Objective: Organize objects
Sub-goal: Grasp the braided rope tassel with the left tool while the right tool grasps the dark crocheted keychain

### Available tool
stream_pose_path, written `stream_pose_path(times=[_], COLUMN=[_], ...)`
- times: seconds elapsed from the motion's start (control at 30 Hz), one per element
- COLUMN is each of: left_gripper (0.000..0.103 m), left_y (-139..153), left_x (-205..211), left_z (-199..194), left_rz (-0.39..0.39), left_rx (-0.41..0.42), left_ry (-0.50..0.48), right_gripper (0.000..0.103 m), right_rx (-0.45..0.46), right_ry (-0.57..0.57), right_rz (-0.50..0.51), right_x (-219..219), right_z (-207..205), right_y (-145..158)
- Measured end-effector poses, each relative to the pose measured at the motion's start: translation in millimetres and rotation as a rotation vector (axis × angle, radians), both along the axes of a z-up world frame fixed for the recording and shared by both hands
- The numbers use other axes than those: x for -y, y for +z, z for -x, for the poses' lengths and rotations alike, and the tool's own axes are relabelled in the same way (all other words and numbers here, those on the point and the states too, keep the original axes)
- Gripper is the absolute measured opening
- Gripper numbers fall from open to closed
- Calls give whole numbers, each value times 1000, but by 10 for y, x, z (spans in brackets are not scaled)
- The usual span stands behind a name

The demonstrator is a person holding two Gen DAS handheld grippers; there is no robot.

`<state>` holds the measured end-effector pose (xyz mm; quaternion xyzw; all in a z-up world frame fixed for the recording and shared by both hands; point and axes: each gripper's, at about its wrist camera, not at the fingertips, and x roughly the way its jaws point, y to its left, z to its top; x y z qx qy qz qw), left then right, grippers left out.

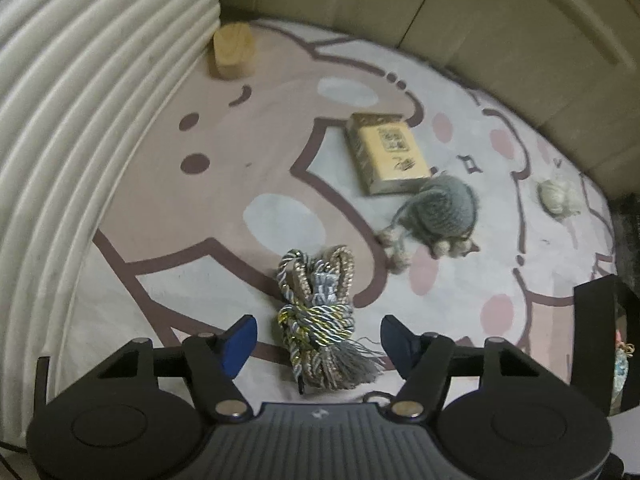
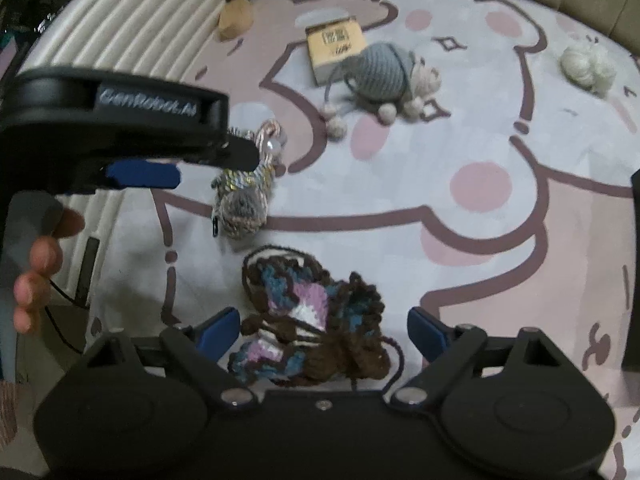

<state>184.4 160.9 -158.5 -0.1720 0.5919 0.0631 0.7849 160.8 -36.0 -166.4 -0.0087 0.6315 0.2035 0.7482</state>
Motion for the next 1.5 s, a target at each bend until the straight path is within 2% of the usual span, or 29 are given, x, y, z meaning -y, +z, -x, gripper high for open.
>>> stream_pose_path(times=[0.13,0.27,0.37,0.6,0.77,1.03,1.2,1.5], left_gripper=[66,63,61,60,50,48,48,48], left_y=[-146,-270,-342,-375,-369,-328,-221,125], left_x=[-40,-63,-60,11,68,60,80,106], left_z=[-39,-76,-90,-158,-193,-194,-164,-34], left_rz=[27,49,52,17,-29,-20,-25,-57], left_rx=[-36,-65,-81,-80,-86,-75,-43,63], left_ry=[32,56,71,84,73,78,71,57], right_gripper=[88,81,80,75,70,60,53,51], right_rx=[-39,-76,-89,-107,-107,-83,-62,37], right_ry=[11,39,65,72,83,111,67,-23], right_rz=[1,-2,7,9,21,38,34,2], right_x=[-18,-69,-109,-93,-80,-115,-37,161], right_z=[0,15,28,19,32,84,59,-146], right_y=[-86,-160,-204,-224,-211,-157,-90,121])
